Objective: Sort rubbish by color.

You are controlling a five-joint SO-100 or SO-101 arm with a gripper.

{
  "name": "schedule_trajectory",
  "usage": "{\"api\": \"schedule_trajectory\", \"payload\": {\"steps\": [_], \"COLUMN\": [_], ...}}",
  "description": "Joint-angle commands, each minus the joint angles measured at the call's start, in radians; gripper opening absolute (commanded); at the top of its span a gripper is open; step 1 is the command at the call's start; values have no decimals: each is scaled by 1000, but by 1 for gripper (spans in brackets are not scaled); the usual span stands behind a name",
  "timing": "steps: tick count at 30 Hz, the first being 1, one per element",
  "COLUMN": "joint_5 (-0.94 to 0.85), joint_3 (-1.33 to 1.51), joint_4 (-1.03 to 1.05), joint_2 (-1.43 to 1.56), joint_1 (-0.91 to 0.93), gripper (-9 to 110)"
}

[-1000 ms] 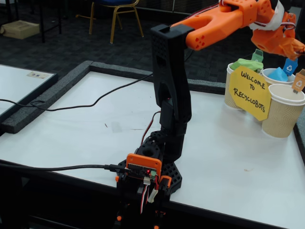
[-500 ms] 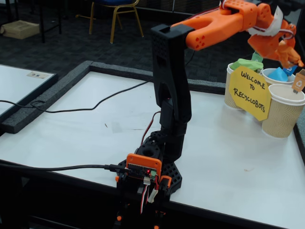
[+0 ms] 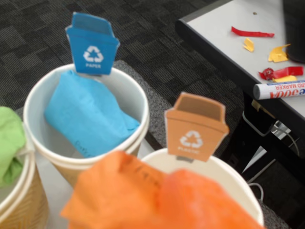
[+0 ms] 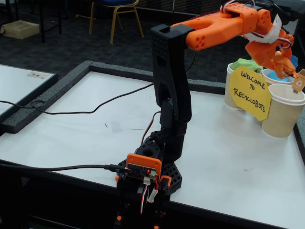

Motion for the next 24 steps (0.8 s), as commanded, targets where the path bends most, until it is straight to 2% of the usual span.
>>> {"api": "schedule_trajectory", "payload": {"steps": [1,12,19,22,24], "joint_5": [78,143,143,143,143], "joint_3": [-26,75,54,43,43], "joint_4": [-31,-239,-287,-290,-288], "joint_2": [35,17,-49,-66,-69], "joint_1": [18,49,49,49,49], "gripper": [0,0,0,2,7]}}
